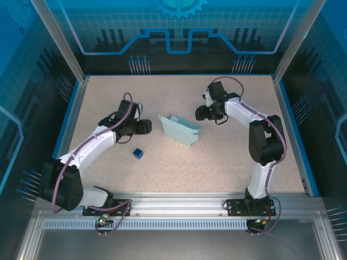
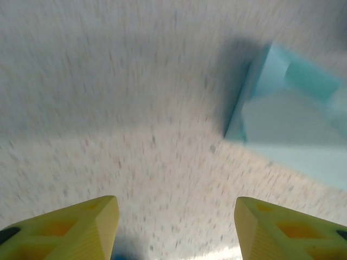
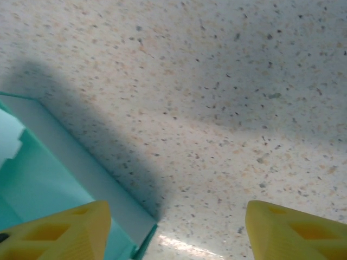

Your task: Fold the paper box

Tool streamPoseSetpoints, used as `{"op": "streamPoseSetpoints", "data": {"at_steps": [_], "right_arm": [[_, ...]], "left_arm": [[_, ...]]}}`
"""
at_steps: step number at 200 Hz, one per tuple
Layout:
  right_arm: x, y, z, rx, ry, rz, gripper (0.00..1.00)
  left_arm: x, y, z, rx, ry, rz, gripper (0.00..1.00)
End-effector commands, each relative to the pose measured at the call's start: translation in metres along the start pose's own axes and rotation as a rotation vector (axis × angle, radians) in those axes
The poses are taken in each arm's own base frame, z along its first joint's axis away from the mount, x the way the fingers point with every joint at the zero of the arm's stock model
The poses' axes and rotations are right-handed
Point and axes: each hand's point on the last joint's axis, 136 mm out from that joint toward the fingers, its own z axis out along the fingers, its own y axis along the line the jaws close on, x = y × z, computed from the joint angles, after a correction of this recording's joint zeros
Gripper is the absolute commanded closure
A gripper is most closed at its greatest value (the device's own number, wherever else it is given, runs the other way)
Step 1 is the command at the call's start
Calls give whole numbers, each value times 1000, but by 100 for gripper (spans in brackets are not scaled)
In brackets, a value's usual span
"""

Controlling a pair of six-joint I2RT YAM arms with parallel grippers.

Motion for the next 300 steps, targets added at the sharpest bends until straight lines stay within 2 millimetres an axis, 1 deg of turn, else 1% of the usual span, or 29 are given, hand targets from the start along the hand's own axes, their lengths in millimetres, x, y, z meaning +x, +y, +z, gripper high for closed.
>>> {"op": "streamPoseSetpoints", "data": {"at_steps": [1, 16, 30, 50, 64, 95, 122, 145, 166, 177, 202, 216, 231, 242, 251, 263, 282, 300], "right_arm": [[11, -10, 5, 90, 61, -46, 33], [15, -13, 8, 130, 77, -70, 33], [21, -15, 10, 159, 103, -93, 33], [32, -16, 13, 172, 134, -110, 33], [38, -13, 15, 158, 150, -120, 34], [49, -6, 14, 122, 161, -129, 34], [59, 1, 11, 71, 161, -116, 35], [68, 12, 10, -3, 151, -81, 37], [76, 27, 12, -71, 140, -46, 39], [79, 36, 13, -99, 134, -34, 41], [85, 62, 15, -151, 106, -22, 44], [81, 80, 13, -200, 66, -27, 45], [77, 98, 10, -243, 32, -58, 45], [75, 106, 4, -269, 6, -80, 45], [72, 109, -2, -284, -21, -93, 44], [71, 106, -7, -272, -45, -107, 43], [66, 91, -15, -223, -64, -118, 43], [52, 74, -28, -190, -118, -131, 43]], "left_arm": [[6, -27, 6, 79, -21, -23, 41], [17, -46, 18, 117, 2, -11, 41], [20, -59, 30, 149, 10, -18, 40], [16, -66, 46, 163, 2, -37, 40], [9, -69, 56, 155, -1, -31, 40], [-15, -70, 75, 120, -20, -13, 40], [-39, -66, 90, 102, -26, -18, 40], [-60, -65, 104, 104, -30, -29, 40], [-76, -68, 116, 109, -27, -20, 40], [-86, -68, 120, 114, -34, -24, 40], [-108, -60, 126, 105, -42, -31, 40], [-120, -49, 124, 80, -58, -37, 40], [-130, -30, 114, 51, -88, -63, 40], [-132, -14, 103, 16, -107, -80, 39], [-127, -2, 92, -13, -117, -92, 39], [-113, 10, 79, -36, -124, -107, 38], [-86, 20, 61, -55, -120, -122, 37], [-54, 28, 49, -64, -86, -137, 36]]}}
